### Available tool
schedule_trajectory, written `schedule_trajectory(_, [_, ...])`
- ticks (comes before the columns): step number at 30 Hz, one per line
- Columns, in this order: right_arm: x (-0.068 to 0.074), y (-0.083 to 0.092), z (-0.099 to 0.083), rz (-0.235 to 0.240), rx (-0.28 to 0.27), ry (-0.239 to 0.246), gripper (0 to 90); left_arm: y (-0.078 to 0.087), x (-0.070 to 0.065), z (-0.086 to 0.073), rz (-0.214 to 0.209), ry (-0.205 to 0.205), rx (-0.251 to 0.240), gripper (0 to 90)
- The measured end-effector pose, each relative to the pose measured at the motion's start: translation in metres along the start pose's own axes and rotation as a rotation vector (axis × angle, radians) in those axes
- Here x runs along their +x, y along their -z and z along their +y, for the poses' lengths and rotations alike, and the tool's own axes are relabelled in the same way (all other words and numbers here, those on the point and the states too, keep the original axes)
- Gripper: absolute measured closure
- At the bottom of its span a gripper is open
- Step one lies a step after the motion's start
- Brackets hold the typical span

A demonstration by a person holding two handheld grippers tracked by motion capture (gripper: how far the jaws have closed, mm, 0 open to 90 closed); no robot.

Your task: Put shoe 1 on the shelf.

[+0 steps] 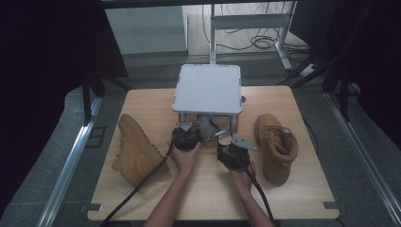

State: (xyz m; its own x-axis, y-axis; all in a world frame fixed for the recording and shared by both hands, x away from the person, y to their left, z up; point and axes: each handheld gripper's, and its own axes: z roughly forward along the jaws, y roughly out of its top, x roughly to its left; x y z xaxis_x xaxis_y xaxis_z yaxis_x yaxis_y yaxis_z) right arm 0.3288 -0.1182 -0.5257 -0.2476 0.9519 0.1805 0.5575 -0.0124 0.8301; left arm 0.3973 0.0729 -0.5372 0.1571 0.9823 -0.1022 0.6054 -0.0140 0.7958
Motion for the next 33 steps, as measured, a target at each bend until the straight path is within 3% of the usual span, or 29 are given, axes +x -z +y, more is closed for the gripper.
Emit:
schedule_trajectory(14, [-0.001,-0.019,0.019,-0.031,-0.048,-0.05,40.0,0.0,0.0,0.0,-0.001,0.001,0.0,40.5])
schedule_trajectory(24, [-0.002,-0.035,0.028,-0.045,-0.054,-0.088,40.0,0.0,-0.001,-0.001,0.003,0.003,-0.004,40.6])
schedule_trajectory(33, [-0.001,-0.051,0.034,-0.049,-0.046,-0.087,39.8,0.0,0.0,0.0,-0.001,0.004,-0.007,40.6])
